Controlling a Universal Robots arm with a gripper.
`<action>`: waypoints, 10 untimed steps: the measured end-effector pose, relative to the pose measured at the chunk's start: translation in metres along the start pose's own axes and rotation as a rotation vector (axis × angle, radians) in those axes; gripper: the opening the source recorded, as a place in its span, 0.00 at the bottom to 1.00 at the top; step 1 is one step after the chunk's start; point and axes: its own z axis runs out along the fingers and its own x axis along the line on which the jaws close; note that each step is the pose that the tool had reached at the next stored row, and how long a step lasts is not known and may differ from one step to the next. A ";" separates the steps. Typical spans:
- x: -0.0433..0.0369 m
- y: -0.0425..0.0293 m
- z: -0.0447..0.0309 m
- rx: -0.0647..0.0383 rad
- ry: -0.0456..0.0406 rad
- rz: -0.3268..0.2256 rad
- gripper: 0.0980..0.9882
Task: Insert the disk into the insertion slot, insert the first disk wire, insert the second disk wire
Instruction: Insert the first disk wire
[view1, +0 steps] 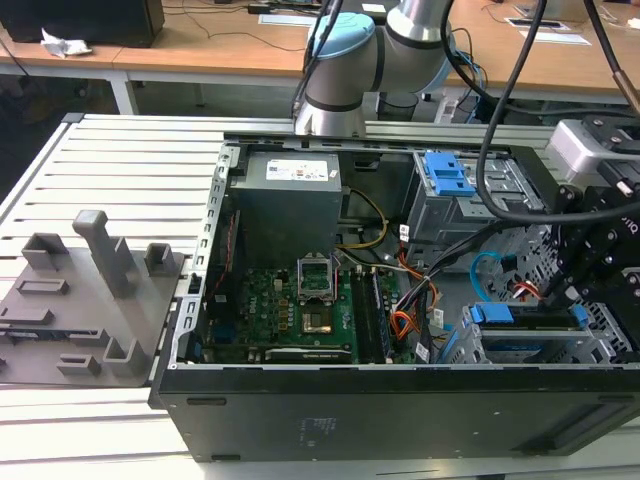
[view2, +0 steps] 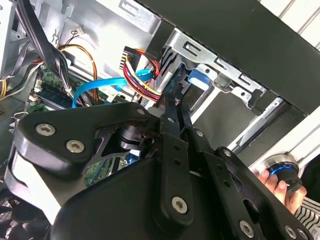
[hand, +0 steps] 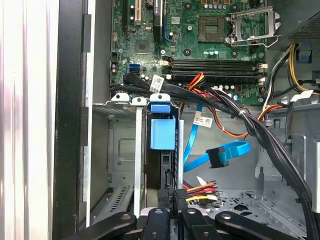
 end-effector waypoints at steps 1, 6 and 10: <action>0.0002 -0.0004 0.0005 0.000 -0.0001 0.000 0.07; 0.0016 -0.0015 0.0039 0.000 0.0005 0.000 0.07; 0.0017 -0.0023 0.0053 0.000 0.0004 0.000 0.07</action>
